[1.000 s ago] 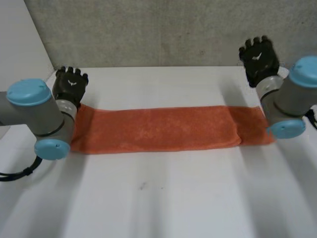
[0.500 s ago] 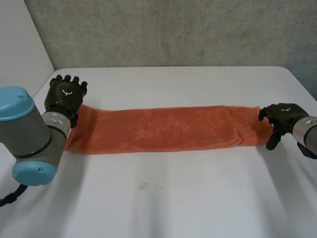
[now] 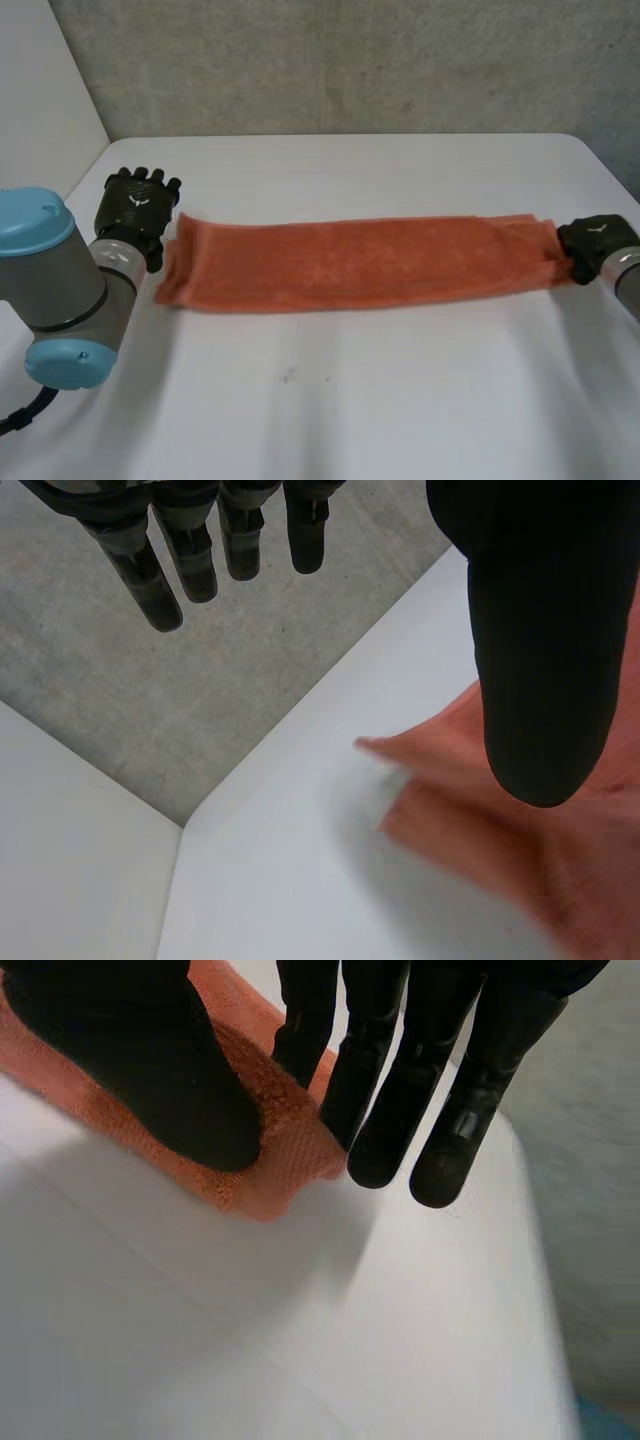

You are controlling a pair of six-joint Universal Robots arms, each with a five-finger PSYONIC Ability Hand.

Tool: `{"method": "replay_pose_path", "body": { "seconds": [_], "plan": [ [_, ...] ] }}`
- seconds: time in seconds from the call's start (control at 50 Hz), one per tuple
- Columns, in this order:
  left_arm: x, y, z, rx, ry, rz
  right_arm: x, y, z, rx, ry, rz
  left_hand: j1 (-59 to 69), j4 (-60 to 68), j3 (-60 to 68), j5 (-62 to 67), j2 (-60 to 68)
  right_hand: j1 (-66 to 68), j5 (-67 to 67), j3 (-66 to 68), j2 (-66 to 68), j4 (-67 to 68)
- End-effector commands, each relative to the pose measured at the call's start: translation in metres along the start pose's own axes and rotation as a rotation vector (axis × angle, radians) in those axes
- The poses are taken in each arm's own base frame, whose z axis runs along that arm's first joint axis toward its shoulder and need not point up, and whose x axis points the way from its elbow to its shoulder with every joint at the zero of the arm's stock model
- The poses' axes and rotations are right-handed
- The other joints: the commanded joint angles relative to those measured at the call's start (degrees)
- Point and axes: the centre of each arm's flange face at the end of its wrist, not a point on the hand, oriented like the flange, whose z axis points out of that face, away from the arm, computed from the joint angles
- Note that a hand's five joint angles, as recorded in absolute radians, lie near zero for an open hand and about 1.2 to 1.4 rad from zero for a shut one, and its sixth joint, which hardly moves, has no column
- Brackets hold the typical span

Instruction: Fold the laundry

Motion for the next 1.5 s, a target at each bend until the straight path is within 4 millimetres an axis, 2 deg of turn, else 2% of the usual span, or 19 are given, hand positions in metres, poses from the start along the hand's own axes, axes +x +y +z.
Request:
{"method": "replay_pose_path", "body": {
  "seconds": [0.02, 0.16, 0.2, 0.22, 0.26, 0.28, 0.36, 0.38, 0.42, 0.44, 0.48, 0.68, 0.76, 0.8, 0.84, 1.04, 1.12, 1.34, 1.5],
  "plan": [
    [-0.006, -0.003, -0.003, 0.006, -0.012, -0.001, 0.117, 0.018, 0.005, -0.159, 0.409, -0.213, 0.2, 0.4, 0.3, -1.5, 0.6, 25.3, 14.4, 12.4, 12.7, 11.9],
    [-0.009, -0.006, -0.004, 0.014, -0.020, -0.005, 0.124, -0.016, -0.003, -0.052, 0.438, -0.170, 0.2, 0.4, 0.3, -1.5, 0.6, 25.3, 14.4, 12.4, 12.7, 11.9],
    [-0.009, -0.007, -0.005, 0.017, -0.022, -0.005, 0.091, -0.061, -0.016, 0.092, 0.372, -0.124, 0.2, 0.4, 0.3, -1.5, 0.6, 25.3, 14.4, 12.4, 12.7, 11.9],
    [-0.009, -0.007, -0.005, 0.017, -0.022, -0.005, 0.091, -0.061, -0.016, 0.092, 0.372, -0.124, 0.2, 0.4, 0.3, -1.5, 0.6, 25.3, 14.4, 12.4, 12.7, 11.9],
    [-0.008, -0.009, -0.006, 0.020, -0.020, -0.005, 0.040, -0.102, -0.031, 0.235, 0.242, -0.098, 0.2, 0.4, 0.3, -1.5, 0.6, 25.3, 14.4, 12.4, 12.7, 11.9],
    [-0.008, -0.009, -0.006, 0.020, -0.020, -0.005, 0.040, -0.102, -0.031, 0.236, 0.242, -0.098, 0.2, 0.4, 0.3, -1.5, 0.6, 25.3, 14.4, 12.4, 12.7, 11.9],
    [-0.006, -0.009, -0.007, 0.020, -0.015, -0.006, -0.051, -0.136, -0.058, 0.385, -0.021, -0.119, 0.2, 0.4, 0.3, -1.5, 0.6, 25.3, 14.4, 12.4, 12.7, 11.9],
    [-0.006, -0.009, -0.007, 0.020, -0.015, -0.006, -0.051, -0.136, -0.058, 0.385, -0.022, -0.119, 0.2, 0.4, 0.3, -1.5, 0.6, 25.3, 14.4, 12.4, 12.7, 11.9],
    [-0.005, -0.008, -0.008, 0.016, -0.011, -0.005, -0.120, -0.143, -0.084, 0.446, -0.205, -0.170, 0.2, 0.4, 0.3, -1.5, 0.6, 25.3, 14.4, 12.4, 12.7, 11.9],
    [-0.005, -0.008, -0.008, 0.016, -0.011, -0.005, -0.121, -0.143, -0.085, 0.446, -0.206, -0.171, 0.2, 0.4, 0.3, -1.5, 0.6, 25.3, 14.4, 12.4, 12.7, 11.9],
    [-0.002, -0.007, -0.010, 0.014, -0.003, -0.004, -0.174, -0.133, -0.110, 0.458, -0.353, -0.209, 0.2, 0.4, 0.3, -1.5, 0.6, 25.3, 14.4, 12.4, 12.7, 11.9],
    [0.003, -0.021, -0.013, 0.058, 0.008, -0.005, -0.245, -0.093, -0.144, 0.526, -0.613, -0.297, 0.2, 0.4, 0.3, -1.5, 0.6, 25.3, 14.4, 12.4, 12.7, 11.9],
    [0.008, -0.031, -0.014, 0.091, 0.019, -0.005, -0.244, -0.094, -0.142, 0.527, -0.589, -0.311, 0.2, 0.4, 0.3, -1.5, 0.6, 25.3, 14.4, 12.4, 12.7, 11.9],
    [0.020, -0.042, -0.017, 0.129, 0.047, -0.008, -0.235, -0.102, -0.143, 0.537, -0.552, -0.292, 0.2, 0.4, 0.3, -1.5, 0.6, -35.9, -46.7, -48.7, -48.5, -49.3],
    [0.027, -0.049, -0.019, 0.150, 0.064, -0.016, -0.227, -0.110, -0.146, 0.546, -0.522, -0.275, 0.2, 0.4, 0.3, -1.5, 0.6, -44.7, -55.6, -57.6, -57.3, -58.1],
    [0.086, -0.094, -0.036, 0.291, 0.217, -0.139, -0.137, -0.114, -0.123, 0.426, -0.342, 0.049, 0.2, 0.4, 0.4, -1.5, 0.6, -44.7, -55.6, -57.6, -57.3, -58.1],
    [0.119, -0.104, -0.044, 0.324, 0.297, -0.182, -0.105, -0.092, -0.115, 0.320, -0.292, 0.165, 0.4, 0.6, 0.5, -1.3, 0.8, -44.7, -55.6, -57.6, -57.3, -58.1],
    [0.187, -0.072, -0.060, 0.284, 0.505, -0.167, -0.055, -0.027, -0.099, 0.110, -0.155, 0.141, 1.4, 1.6, 1.5, -0.3, 1.8, -44.7, -55.6, -57.6, -57.3, -58.1],
    [0.197, -0.057, -0.052, 0.249, 0.502, -0.157, -0.053, -0.011, -0.094, 0.078, -0.180, 0.106, 2.2, 2.4, 2.4, 0.5, 2.6, -25.2, -36.0, -38.0, -37.7, -38.5]
  ]
}}
